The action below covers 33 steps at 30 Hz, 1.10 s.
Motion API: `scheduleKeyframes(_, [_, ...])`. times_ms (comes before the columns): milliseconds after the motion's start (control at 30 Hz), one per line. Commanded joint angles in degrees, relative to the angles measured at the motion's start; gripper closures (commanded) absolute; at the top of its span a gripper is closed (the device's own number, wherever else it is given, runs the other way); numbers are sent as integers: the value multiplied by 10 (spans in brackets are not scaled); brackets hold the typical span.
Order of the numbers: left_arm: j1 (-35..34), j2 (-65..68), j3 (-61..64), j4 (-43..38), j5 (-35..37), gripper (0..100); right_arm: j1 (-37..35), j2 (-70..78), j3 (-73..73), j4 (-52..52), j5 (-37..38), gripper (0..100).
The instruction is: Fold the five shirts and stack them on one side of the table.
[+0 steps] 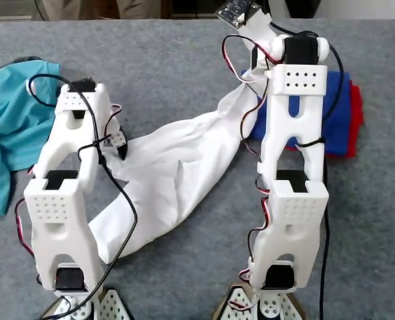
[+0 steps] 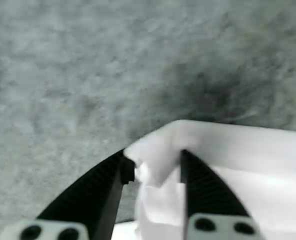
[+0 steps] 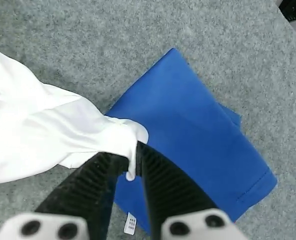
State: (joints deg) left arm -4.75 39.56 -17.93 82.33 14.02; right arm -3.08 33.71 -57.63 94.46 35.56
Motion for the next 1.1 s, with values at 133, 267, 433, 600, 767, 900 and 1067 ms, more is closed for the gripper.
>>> scheduleKeyframes(133, [-9,19,-109,-15,-2,984,11,-6,-22,-9,4,998])
scheduleKeyframes(267, [-15,14,-182,-14,-9,981,12,-7,-22,-9,4,998])
scheduleKeyframes(433, [-42,13,-305,-11,-36,981,12,-22,-22,-1,4,998])
scheduleKeyframes(600, [-72,13,-437,11,-39,981,12,-54,-20,11,2,998])
scheduleKeyframes(767, [-76,14,-608,104,-39,981,12,-79,-20,20,1,998])
scheduleKeyframes(900, [-71,13,-751,157,-39,981,12,-95,-22,34,1,998])
scheduleKeyframes(1067, [-71,-35,-779,164,-39,981,12,-121,-18,36,-3,998])
